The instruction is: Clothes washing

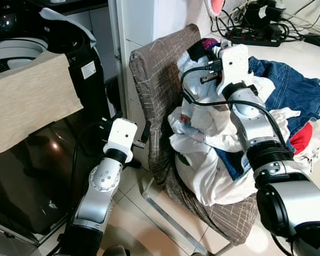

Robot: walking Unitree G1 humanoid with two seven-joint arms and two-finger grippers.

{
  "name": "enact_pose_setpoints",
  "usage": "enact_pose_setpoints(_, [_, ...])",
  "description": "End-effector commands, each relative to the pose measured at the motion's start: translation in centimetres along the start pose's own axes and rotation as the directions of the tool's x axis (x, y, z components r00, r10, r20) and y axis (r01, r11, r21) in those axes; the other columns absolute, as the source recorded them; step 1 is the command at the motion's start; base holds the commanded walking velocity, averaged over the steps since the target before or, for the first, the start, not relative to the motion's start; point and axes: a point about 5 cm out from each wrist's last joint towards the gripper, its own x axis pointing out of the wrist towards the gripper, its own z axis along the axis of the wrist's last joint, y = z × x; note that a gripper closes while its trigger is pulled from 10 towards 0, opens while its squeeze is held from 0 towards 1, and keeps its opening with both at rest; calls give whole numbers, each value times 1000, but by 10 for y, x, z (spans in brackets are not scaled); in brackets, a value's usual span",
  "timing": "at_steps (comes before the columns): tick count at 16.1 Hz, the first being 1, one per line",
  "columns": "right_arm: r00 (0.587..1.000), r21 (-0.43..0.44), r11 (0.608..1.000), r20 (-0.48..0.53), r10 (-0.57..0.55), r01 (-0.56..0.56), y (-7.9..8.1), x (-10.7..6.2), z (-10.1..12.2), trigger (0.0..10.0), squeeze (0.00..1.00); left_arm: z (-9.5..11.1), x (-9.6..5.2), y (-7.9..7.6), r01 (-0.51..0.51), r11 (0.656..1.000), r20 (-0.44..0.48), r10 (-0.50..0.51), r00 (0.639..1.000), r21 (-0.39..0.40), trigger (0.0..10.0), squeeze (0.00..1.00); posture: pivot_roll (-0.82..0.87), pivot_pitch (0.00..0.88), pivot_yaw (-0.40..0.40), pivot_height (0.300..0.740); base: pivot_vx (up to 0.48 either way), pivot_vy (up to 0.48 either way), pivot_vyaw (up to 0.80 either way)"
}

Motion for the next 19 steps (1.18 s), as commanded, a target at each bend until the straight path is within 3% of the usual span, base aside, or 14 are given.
enact_pose_setpoints(1, [999, -22, 999, 6, -38, 38, -11, 1, 3, 0, 0, 3, 3, -1, 11, 1000, 10, -11, 1000, 2, 10000, 0, 56, 0, -41, 732, 0, 0, 0])
enact_pose_setpoints(3, [995, -45, 997, -68, -71, 69, -18, -6, -12, 0, 0, 3, 3, -2, 10, 1000, 9, -10, 1000, 1, 10000, 0, 56, 0, -41, 732, 0, 0, 0])
enact_pose_setpoints(4, [987, -38, 998, -151, -58, 53, -19, -12, -26, 0, 0, 2, 2, -2, 9, 1000, 9, -9, 1000, 1, 10000, 0, 59, 1, -46, 732, 0, 0, 0])
enact_pose_setpoints(6, [894, 27, 999, -447, -13, 28, -21, -44, -78, 0, 0, 2, 0, -1, 3, 1000, 8, -3, 1000, -1, 10000, 0, 65, 7, -49, 732, 0, 0, 0])
enact_pose_setpoints(7, [863, 24, 999, -505, -23, 41, -26, -55, -90, 0, 0, 2, -1, 1, 1, 1000, 6, -1, 1000, 0, 10000, 0, 60, 11, -44, 732, 0, 0, 0])
enact_pose_setpoints(9, [849, 7, 998, -526, -54, 68, -31, -59, -94, 0, 0, 1, -2, 0, 4, 1000, 3, -4, 1000, -1, 10000, 0, 49, 12, -37, 732, 0, 0, 0])
enact_pose_setpoints(10, [836, 12, 995, -543, -75, 97, -30, -58, -94, 0, 812, 2, 0, -2, 16, 1000, 4, -16, 1000, -1, 10000, 0, 49, 12, -37, 732, 0, 0, 0])
enact_pose_setpoints(11, [831, 32, 993, -552, -75, 110, -28, -56, -94, 10000, 1000, 2, 1, -3, 20, 1000, 6, -20, 1000, -1, 10000, 0, 45, 13, -33, 732, 0, 0, 0])
enact_pose_setpoints(15, [857, 167, 979, -515, -12, 114, -25, -42, -77, 10000, 1000, 2, 1, -2, 19, 1000, 6, -19, 1000, 0, 10000, 0, 46, 12, -33, 732, 0, 0, 0])
enact_pose_setpoints(19, [854, 187, 980, -519, 40, 67, -31, -37, -69, 10000, 1000, 2, 0, -1, 14, 1000, 5, -14, 1000, 0, 10000, 0, 51, 11, -37, 732, 0, 0, 0])
